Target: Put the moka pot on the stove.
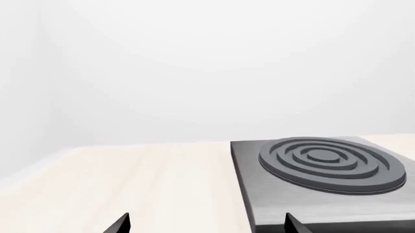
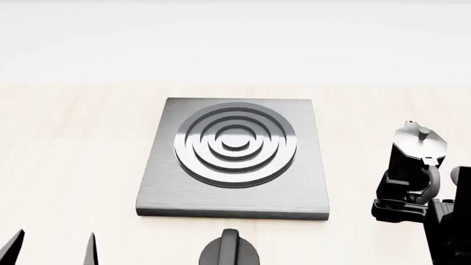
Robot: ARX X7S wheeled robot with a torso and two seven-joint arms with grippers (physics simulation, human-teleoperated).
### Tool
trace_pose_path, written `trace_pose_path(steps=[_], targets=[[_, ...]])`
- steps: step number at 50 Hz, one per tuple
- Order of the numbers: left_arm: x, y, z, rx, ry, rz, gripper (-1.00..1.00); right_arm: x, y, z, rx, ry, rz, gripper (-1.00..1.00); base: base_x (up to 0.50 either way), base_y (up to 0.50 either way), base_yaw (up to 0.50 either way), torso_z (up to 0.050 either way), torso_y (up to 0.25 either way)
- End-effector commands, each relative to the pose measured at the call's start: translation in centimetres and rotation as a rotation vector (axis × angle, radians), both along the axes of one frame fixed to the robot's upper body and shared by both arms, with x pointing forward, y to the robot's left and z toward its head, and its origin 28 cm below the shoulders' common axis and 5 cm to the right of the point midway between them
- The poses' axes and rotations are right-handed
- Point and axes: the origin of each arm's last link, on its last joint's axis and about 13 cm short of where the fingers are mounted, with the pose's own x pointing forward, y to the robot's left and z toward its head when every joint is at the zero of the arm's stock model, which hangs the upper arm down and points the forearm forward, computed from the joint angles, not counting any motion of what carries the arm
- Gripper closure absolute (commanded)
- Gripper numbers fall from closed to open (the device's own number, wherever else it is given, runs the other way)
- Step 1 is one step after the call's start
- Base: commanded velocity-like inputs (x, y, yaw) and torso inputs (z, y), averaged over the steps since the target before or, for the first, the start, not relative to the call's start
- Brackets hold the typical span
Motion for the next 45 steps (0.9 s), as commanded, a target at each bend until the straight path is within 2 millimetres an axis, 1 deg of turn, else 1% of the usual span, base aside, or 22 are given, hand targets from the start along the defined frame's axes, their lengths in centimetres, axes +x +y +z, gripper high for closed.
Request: trace_pose_path(steps=[1,8,11,12,14,21,34,45], targets=[[0.1,0.2,0.2,0.0,-0.003,0.004,-1.0,1.0,-0.1,-0.9,0.006,0.027,0.028,-1.0,0.0,0.0,0.0,0.0,0.0],[0.2,0.1,0.2,0.002,-0.001,0.003,-1.0,1.3,-0.6,-2.0,0.025,0.046,0.021,-1.0,0.0,0.0,0.0,0.0,0.0],[0.2,0.1,0.2,0.002,-0.001,0.003,-1.0,1.3,-0.6,-2.0,0.025,0.046,0.021,-1.0,0.0,0.0,0.0,0.0,0.0],[0.2,0.2,0.2,0.002,-0.002,0.005,-1.0,1.3,-0.9,-2.7,0.037,0.057,0.011,-1.0,0.0,0.0,0.0,0.0,0.0],[0.3,0.2,0.3,0.002,-0.001,0.004,-1.0,1.3,-1.0,-2.8,0.038,0.059,0.007,-1.0,0.0,0.0,0.0,0.0,0.0],[0.5,0.2,0.3,0.003,0.001,0.003,-1.0,1.3,-1.6,-2.9,0.045,0.06,-0.015,-1.0,0.0,0.0,0.0,0.0,0.0],[0.8,0.3,0.5,0.005,0.004,-0.002,-1.0,2.0,-1.5,-3.7,0.068,0.06,-0.009,-1.0,0.0,0.0,0.0,0.0,0.0],[1.0,0.3,0.6,0.005,0.002,0.0,-1.0,2.7,-1.4,-3.4,0.083,0.046,0.008,-1.0,0.0,0.0,0.0,0.0,0.0]])
